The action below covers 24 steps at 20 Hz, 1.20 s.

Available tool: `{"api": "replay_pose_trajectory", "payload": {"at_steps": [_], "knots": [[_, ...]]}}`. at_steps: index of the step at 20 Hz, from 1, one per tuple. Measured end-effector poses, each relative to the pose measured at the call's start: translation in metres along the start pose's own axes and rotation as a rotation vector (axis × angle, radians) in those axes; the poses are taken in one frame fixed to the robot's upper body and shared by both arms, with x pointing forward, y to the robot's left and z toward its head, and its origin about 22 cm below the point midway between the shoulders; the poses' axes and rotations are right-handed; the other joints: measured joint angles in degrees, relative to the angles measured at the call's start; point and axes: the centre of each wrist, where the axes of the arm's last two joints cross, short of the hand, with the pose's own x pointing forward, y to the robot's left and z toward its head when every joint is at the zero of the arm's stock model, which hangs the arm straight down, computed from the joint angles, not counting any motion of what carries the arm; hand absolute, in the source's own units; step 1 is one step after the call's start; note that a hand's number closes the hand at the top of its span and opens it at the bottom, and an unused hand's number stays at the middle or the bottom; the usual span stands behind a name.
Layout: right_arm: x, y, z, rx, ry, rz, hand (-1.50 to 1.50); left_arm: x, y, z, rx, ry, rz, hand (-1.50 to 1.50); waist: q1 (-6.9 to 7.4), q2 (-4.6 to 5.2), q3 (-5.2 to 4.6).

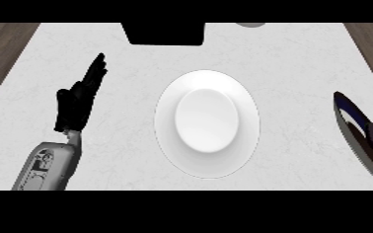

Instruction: Pick the eggplant from the plate and place it in the plate

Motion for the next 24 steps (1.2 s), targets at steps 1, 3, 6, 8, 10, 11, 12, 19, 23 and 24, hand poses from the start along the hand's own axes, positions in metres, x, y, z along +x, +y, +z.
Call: {"api": "replay_pose_trajectory", "payload": {"at_steps": [1, 3, 6, 8, 10, 11, 12, 19, 23, 24], "knots": [[0.000, 0.001, -0.001, -0.016, -0.001, 0.003, 1.50, -0.004, 0.001, 0.002, -0.004, 0.002, 0.003, 0.00, -0.02, -0.03, -0.11], [-0.003, 0.001, -0.001, -0.030, -0.015, 0.006, 1.50, -0.002, 0.004, 0.003, -0.009, 0.002, 0.007, 0.00, 0.03, -0.05, -0.09], [-0.005, 0.002, -0.004, -0.055, -0.032, 0.000, 1.50, 0.000, 0.005, -0.002, -0.001, -0.002, 0.005, 0.00, 0.04, 0.00, -0.08], [-0.007, 0.002, -0.005, -0.075, -0.039, -0.008, 1.50, -0.007, 0.003, 0.002, 0.000, 0.001, 0.009, 0.00, 0.03, -0.03, -0.08], [-0.008, 0.005, -0.007, -0.127, -0.064, 0.008, 1.50, -0.007, 0.000, 0.001, 0.002, 0.005, 0.007, 0.00, -0.17, -0.07, 0.01], [-0.006, 0.009, -0.008, -0.168, -0.083, 0.054, 1.50, -0.008, 0.001, 0.001, 0.008, 0.012, 0.008, 0.00, -0.57, -0.25, 0.03], [-0.002, 0.014, -0.010, -0.212, -0.105, 0.113, 1.50, -0.009, 0.002, 0.001, 0.013, 0.016, 0.008, 0.00, -1.01, -0.47, 0.02], [0.052, 0.045, 0.007, -0.580, -0.366, 0.524, 1.50, -0.017, 0.013, 0.006, 0.050, 0.057, -0.012, 0.00, -3.65, -2.76, -0.19], [0.084, 0.069, 0.023, -0.755, -0.620, 0.612, 1.50, -0.023, 0.021, 0.010, 0.081, 0.087, -0.016, 0.00, -5.84, -3.59, -0.09], [0.090, 0.077, 0.027, -0.786, -0.681, 0.628, 1.50, -0.025, 0.023, 0.011, 0.087, 0.093, -0.017, 0.00, -6.28, -3.64, -0.07]]}}
